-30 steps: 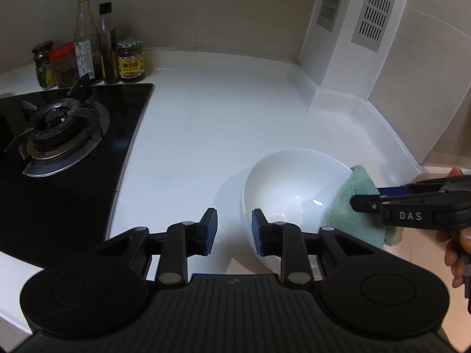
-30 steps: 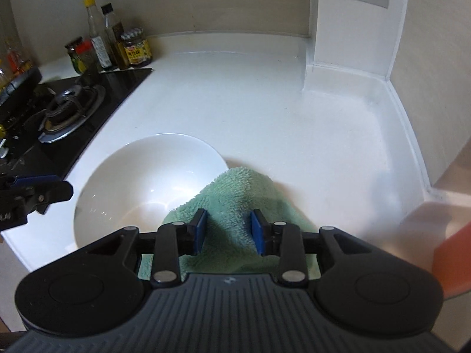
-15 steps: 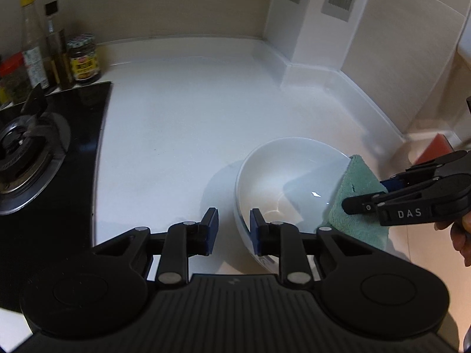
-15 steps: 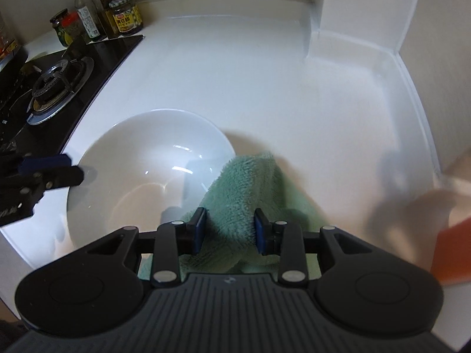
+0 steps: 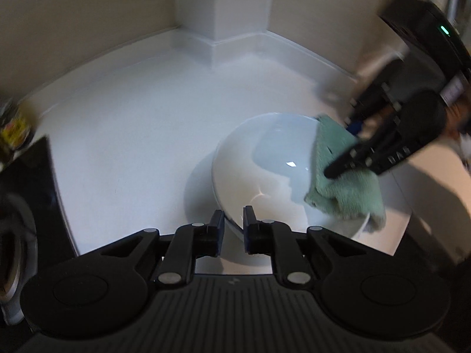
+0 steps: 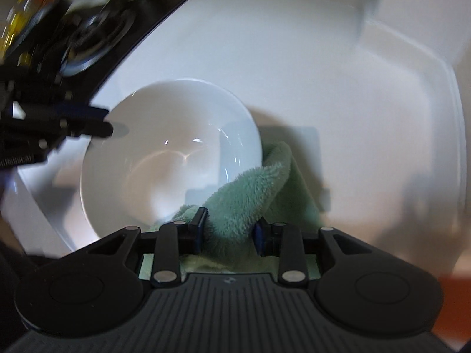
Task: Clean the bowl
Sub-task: 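Grasp the white bowl rim with the left gripper while the right gripper lifts the towel, then hold the bowl with the left gripper while the right gripper wipes the towel inside it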
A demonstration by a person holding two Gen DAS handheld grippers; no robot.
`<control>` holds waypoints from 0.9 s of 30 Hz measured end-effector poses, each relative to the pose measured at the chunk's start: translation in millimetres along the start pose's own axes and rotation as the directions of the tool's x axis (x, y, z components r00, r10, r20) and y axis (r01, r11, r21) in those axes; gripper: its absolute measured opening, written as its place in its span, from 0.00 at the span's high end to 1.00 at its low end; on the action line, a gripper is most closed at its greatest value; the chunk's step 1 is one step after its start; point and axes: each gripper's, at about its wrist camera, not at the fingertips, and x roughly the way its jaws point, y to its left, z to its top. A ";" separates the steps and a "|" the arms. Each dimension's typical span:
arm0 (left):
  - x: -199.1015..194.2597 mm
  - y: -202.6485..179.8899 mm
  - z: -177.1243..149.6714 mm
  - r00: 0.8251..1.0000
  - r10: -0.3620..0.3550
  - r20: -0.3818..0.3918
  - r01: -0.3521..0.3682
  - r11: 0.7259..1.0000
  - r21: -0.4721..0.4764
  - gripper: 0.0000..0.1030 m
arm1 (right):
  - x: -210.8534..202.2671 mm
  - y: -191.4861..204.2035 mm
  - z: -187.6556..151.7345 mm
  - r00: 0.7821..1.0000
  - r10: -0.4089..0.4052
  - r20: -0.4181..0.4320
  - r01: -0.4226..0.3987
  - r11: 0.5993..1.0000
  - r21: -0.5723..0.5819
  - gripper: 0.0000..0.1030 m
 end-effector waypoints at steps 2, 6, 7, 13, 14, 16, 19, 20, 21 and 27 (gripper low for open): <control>-1.1 -1.4 6.6 1.000 -0.004 -0.012 0.005 0.998 0.063 1.00 | 3.0 -0.9 10.7 1.000 -0.004 -0.013 0.003 0.996 -0.084 0.73; 7.7 -9.5 17.3 0.998 0.008 -0.060 0.000 0.991 0.130 1.00 | 10.0 -0.1 38.1 1.000 -0.008 -0.003 0.006 0.941 -0.338 0.73; 13.1 -12.7 19.3 0.997 0.022 -0.080 -0.012 0.991 0.134 1.00 | 11.7 -0.2 44.5 1.000 0.004 -0.002 -0.005 0.933 -0.360 0.73; 10.4 -12.4 10.6 0.991 0.116 -0.064 -0.120 0.990 -0.076 0.98 | 11.9 -6.9 53.0 0.998 0.048 0.035 -0.036 0.953 -0.301 0.78; 7.9 -10.2 8.6 0.990 0.131 -0.058 -0.137 0.982 -0.126 0.90 | 11.0 -10.0 50.3 0.997 0.057 0.050 -0.042 0.961 -0.273 0.78; 3.0 -5.8 4.5 0.986 0.161 -0.048 -0.168 0.959 -0.227 0.77 | 9.3 -14.6 44.5 0.994 0.069 0.080 -0.050 0.975 -0.218 0.78; -4.4 0.9 -1.6 0.977 0.208 -0.039 -0.207 0.904 -0.373 0.72 | 6.4 -13.8 35.4 0.993 0.052 0.111 -0.035 0.988 -0.149 0.78; 0.5 4.8 -3.0 0.980 0.192 -0.048 -0.195 0.899 -0.392 0.70 | 5.7 -12.6 33.6 0.992 0.046 0.116 -0.030 0.990 -0.136 0.78; 2.7 4.4 -1.7 0.981 0.187 -0.055 -0.194 0.910 -0.367 0.70 | 4.5 -11.1 30.1 0.991 0.039 0.125 -0.026 0.994 -0.109 0.78; 16.4 2.1 6.0 0.982 0.164 -0.098 -0.182 0.961 -0.208 0.91 | 2.2 -1.9 0.6 0.990 0.038 0.134 -0.041 0.999 0.017 0.78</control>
